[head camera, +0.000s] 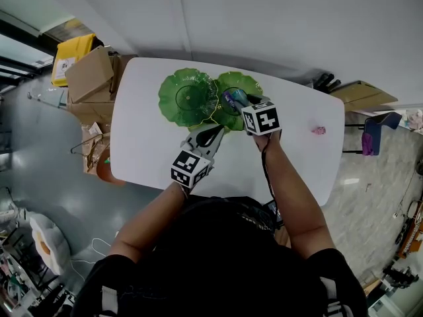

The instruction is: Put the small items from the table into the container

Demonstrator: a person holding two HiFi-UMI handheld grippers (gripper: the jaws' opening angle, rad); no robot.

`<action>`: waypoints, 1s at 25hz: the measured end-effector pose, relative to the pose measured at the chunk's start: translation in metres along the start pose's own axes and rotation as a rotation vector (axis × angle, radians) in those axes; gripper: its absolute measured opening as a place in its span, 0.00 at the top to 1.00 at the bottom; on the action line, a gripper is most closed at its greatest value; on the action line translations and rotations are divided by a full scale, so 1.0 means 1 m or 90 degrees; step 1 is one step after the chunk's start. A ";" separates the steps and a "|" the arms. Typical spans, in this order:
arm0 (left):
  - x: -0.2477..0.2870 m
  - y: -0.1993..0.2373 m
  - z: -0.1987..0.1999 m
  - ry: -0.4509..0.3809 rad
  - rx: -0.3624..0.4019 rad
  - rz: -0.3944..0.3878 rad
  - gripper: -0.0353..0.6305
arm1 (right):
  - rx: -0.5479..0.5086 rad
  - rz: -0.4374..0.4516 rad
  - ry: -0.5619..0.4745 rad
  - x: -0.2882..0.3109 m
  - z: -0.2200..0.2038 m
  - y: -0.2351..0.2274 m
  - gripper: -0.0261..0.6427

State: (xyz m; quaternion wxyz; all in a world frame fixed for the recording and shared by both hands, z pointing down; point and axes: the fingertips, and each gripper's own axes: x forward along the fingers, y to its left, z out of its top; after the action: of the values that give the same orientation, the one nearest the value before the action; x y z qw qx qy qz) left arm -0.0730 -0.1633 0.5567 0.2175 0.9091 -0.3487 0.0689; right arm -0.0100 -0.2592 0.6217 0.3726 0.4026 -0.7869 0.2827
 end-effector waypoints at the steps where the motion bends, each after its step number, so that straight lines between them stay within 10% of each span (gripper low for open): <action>1: 0.000 0.000 0.001 -0.001 0.000 0.000 0.94 | -0.001 0.000 -0.004 -0.001 0.002 0.000 0.69; 21: -0.042 -0.037 0.056 -0.076 0.060 0.002 0.94 | -0.037 -0.018 -0.191 -0.113 0.024 0.063 0.70; 25: -0.054 -0.052 0.068 -0.092 0.071 -0.014 0.94 | -0.047 -0.012 -0.264 -0.146 0.022 0.088 0.83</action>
State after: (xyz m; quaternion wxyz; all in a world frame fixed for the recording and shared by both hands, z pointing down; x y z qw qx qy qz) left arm -0.0805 -0.1265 0.4629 0.1416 0.9262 -0.3489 0.0196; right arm -0.0341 -0.1683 0.4778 0.2199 0.4454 -0.8528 0.1611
